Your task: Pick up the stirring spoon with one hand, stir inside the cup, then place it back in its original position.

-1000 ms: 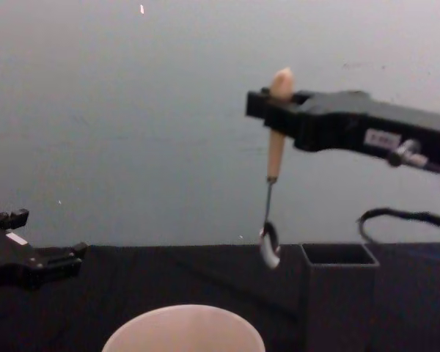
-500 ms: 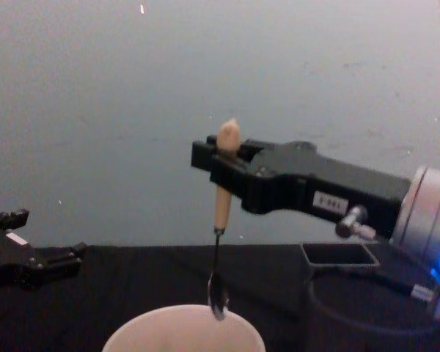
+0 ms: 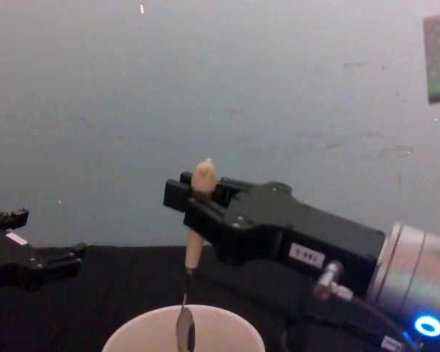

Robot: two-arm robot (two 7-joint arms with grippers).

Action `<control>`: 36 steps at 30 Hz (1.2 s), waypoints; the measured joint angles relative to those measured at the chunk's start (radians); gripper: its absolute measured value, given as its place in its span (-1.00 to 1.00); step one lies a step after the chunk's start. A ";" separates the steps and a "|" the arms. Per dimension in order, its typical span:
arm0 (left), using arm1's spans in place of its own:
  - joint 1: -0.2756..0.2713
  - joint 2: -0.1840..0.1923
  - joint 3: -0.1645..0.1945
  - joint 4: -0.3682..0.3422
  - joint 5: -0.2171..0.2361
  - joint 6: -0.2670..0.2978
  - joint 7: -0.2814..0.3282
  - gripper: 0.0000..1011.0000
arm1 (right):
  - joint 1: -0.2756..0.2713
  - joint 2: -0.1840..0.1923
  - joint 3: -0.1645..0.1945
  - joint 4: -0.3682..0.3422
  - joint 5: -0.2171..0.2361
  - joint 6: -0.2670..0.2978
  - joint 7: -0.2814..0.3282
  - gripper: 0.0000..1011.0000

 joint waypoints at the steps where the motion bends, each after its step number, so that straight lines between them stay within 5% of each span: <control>1: 0.000 0.000 0.000 0.000 0.000 0.000 0.000 0.98 | 0.001 -0.002 -0.002 0.005 0.000 -0.004 0.002 -0.68; 21: 0.000 0.000 0.000 0.000 0.000 0.000 0.000 0.98 | 0.032 -0.060 -0.015 0.151 -0.022 -0.039 0.012 -0.68; 36: 0.000 0.000 0.000 0.000 0.000 0.000 0.000 0.98 | 0.040 -0.075 -0.009 0.189 -0.046 -0.040 0.000 -0.68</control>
